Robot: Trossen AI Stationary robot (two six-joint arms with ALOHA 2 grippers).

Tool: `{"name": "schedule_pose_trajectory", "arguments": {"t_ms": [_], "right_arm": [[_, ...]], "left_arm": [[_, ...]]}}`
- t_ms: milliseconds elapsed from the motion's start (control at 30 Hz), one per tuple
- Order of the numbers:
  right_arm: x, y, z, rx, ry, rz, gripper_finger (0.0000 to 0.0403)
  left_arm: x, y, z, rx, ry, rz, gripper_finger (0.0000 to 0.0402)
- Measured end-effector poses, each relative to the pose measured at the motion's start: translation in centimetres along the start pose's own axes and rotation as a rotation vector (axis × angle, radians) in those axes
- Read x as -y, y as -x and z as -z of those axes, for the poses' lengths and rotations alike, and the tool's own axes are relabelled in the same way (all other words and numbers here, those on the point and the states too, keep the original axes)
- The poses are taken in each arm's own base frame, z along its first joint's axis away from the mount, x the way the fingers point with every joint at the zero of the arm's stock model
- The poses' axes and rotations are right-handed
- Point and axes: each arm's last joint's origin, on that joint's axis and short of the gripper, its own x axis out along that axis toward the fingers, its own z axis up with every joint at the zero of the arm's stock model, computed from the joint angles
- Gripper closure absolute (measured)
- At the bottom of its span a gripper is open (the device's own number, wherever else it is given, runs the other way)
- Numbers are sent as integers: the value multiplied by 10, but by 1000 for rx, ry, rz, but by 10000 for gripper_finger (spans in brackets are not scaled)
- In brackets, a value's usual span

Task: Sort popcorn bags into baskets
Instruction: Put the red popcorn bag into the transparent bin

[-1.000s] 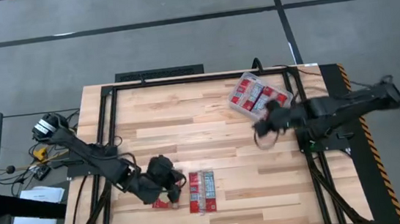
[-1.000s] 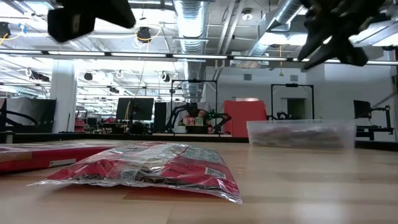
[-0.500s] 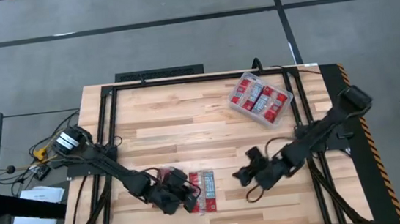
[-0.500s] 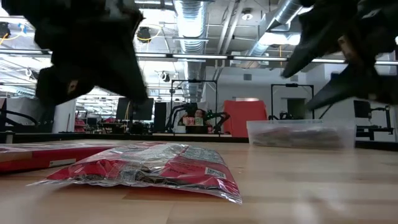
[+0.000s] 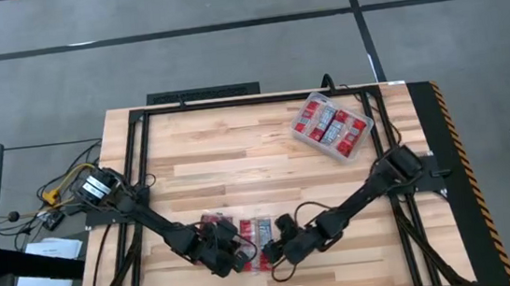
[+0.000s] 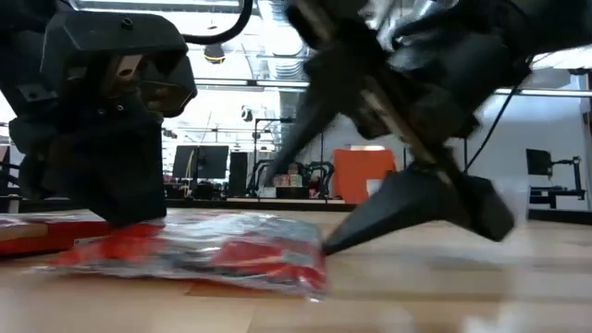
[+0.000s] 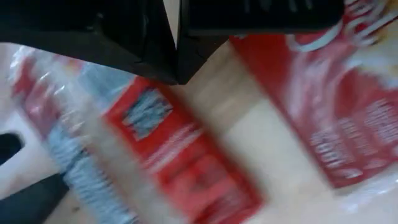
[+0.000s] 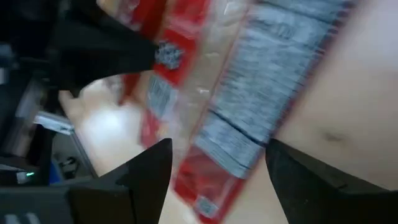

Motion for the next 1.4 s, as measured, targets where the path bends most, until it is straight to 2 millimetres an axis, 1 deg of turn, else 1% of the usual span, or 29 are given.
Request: {"name": "schedule_pose_trajectory", "arguments": {"t_ms": [100, 200, 300, 400, 500, 600, 667, 733, 833, 867, 933, 967, 1033, 1133, 1200, 1267, 1400], "right_arm": [[-10, -14, 0, -16, -8, -8, 121], [-14, -16, -2, -31, -1, 12, 121], [-13, -15, -4, -20, 2, 33, 121], [-12, -15, -11, -15, -3, 62, 122], [-11, -16, -17, -27, -18, 78, 139], [-10, -17, -19, -26, -17, 92, 188], [-8, -17, -19, -28, -14, 104, 237], [-7, -17, -19, -29, -7, 110, 295], [-7, -17, -19, -30, 23, 109, 375], [-8, -16, -19, -31, 35, 105, 386], [-12, -12, -21, -22, 45, 93, 386], [-15, -8, -23, -10, 45, 87, 383], [-23, 7, -29, 29, 53, 91, 384], [-32, 39, -43, 104, 100, 163, 396], [-35, 64, -57, 159, 116, 221, 394], [-34, 92, -74, 216, 131, 290, 392], [-24, 151, -108, 349, 121, 396, 398]], "left_arm": [[-1, -4, 3, 3, -14, -3, 401], [-2, -6, 3, 2, -16, -9, 402], [-1, -8, 4, 9, -11, -4, 402], [1, -8, 4, 19, -11, 18, 402], [1, -9, 3, 23, -15, 30, 402], [2, -10, 3, 19, -13, 34, 402], [2, -10, 3, 14, -12, 36, 402], [3, -8, 2, 10, -9, 44, 402], [5, -2, -2, 6, -12, 58, 401], [5, 0, -3, 2, -13, 56, 401], [4, 5, -7, 0, -18, 43, 401], [4, 8, -9, 2, -19, 39, 401], [3, 15, -14, 5, -10, 36, 401], [5, 26, -22, 24, 7, 50, 401], [8, 34, -27, 54, 13, 75, 401], [10, 43, -32, 93, 25, 90, 401], [12, 55, -41, 178, 50, 104, 401]]}}
